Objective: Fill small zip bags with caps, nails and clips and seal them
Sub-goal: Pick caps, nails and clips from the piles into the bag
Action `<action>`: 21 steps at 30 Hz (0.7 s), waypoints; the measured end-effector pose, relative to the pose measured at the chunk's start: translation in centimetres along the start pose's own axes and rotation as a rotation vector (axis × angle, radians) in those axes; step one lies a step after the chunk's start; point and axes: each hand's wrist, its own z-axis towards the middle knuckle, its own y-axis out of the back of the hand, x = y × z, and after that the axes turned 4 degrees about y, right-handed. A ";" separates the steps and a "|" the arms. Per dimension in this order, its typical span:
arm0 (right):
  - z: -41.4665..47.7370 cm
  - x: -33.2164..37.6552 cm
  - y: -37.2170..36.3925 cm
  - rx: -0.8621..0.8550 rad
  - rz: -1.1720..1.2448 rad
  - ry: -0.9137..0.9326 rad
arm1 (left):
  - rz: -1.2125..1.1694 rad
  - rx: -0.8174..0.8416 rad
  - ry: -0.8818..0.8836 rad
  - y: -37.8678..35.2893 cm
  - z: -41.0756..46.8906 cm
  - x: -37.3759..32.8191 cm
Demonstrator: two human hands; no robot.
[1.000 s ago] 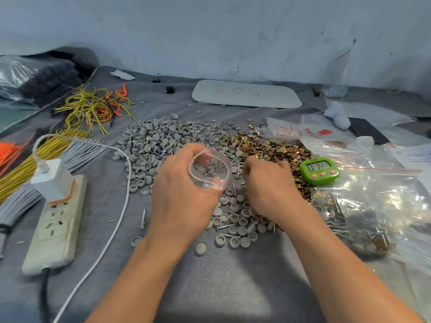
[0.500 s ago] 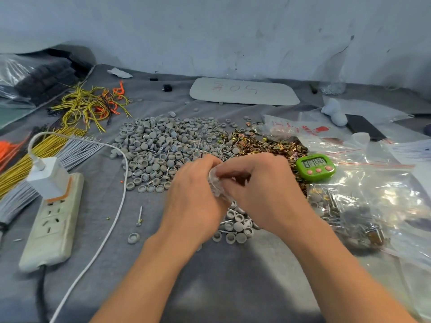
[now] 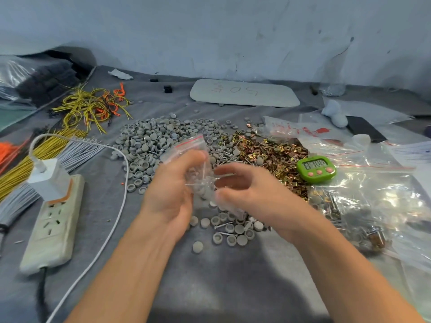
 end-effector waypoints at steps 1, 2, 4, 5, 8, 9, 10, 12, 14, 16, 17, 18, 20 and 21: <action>0.1 -0.1 -0.5 0.038 0.020 -0.020 | -0.029 0.007 0.019 -0.1 -0.1 -0.1; 0.2 -0.2 -1.0 0.046 0.054 -0.036 | -0.056 0.017 0.028 0.0 0.0 -0.1; 0.5 -0.1 -1.6 -0.002 0.137 -0.061 | -0.096 0.036 0.049 0.3 0.0 -0.3; 0.6 0.0 -1.7 -0.022 0.170 -0.066 | -0.122 0.052 0.051 0.5 -0.1 -0.5; 0.5 0.0 -0.9 0.054 0.221 -0.059 | -0.238 0.117 -0.038 0.8 -0.1 -0.7; 0.4 0.1 -0.7 0.093 0.220 -0.052 | -0.280 0.121 -0.067 0.8 -0.1 -0.9; 0.3 0.1 -0.5 0.123 0.205 -0.043 | -0.304 0.121 -0.086 0.8 -0.1 -0.9; 0.1 0.5 -0.5 0.137 0.173 -0.053 | -0.301 0.139 -0.110 1.1 -0.1 -1.0; 0.2 0.4 -0.8 0.080 0.141 -0.055 | -0.234 0.147 -0.117 1.4 0.1 -0.9; 0.4 0.3 -1.0 -0.142 0.078 -0.018 | -0.076 0.153 -0.068 1.4 0.1 -0.8; 0.4 0.2 -1.0 -0.247 0.072 0.012 | -0.009 0.172 -0.014 1.3 0.0 -0.6; 0.5 0.0 -0.9 -0.274 0.091 0.038 | 0.013 0.199 0.048 1.4 0.0 -0.4; 0.3 0.1 -0.7 -0.141 0.100 0.042 | -0.005 0.242 0.134 1.3 -0.2 -0.3; 0.3 -0.1 -0.6 -0.060 0.080 0.016 | 0.000 0.250 0.141 1.2 -0.2 -0.4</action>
